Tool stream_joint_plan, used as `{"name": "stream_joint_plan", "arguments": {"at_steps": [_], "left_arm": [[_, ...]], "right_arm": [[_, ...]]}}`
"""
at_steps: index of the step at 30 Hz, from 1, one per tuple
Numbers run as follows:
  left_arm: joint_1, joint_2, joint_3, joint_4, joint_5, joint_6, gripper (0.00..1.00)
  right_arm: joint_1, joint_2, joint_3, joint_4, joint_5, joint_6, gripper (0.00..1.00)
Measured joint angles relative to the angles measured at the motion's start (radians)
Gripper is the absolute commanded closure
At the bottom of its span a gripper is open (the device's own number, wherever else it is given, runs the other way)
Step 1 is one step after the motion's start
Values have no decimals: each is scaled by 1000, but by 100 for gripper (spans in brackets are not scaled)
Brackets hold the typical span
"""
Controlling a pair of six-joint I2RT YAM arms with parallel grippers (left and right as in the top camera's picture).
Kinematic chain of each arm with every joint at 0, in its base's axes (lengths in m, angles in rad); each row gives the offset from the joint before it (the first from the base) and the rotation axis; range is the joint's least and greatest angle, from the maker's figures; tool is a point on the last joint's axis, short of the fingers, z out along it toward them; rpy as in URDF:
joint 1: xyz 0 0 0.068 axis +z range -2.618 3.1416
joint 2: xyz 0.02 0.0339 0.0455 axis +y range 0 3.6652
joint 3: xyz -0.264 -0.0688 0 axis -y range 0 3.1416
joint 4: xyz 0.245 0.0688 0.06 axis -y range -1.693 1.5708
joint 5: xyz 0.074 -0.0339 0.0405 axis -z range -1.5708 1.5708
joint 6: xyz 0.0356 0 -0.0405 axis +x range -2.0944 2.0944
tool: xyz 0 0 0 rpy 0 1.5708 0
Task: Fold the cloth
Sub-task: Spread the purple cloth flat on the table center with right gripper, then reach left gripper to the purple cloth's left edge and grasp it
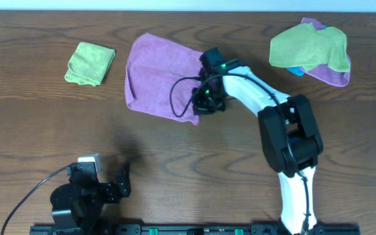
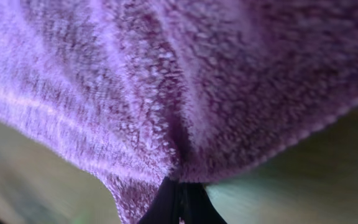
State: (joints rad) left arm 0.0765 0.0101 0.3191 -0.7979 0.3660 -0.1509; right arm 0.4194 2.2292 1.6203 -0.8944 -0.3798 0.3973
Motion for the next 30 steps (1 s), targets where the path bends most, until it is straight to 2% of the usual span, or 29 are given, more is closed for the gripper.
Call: {"name": "stream_joint_plan", "arguments": {"at_steps": [5,12,22,24,30], "left_arm": [[0,15,0,3,95,-105,4],[0,152,0,92,227,-194,5],[0,280,9,200,260,-360,4],[0,341,39,195,260,-377,4],[-45,621,274,170,250,-368,4]], "right_arm": [[-58,-21,0,-88,87,-48,98],[-101,-45,0,-169,158,-114,99],[-104,-75,-1,-181,174,-180,98],[-104,-84,-1,-183,175,-187,99],[-105,-87,-1,-187,176,-197,99]]}}
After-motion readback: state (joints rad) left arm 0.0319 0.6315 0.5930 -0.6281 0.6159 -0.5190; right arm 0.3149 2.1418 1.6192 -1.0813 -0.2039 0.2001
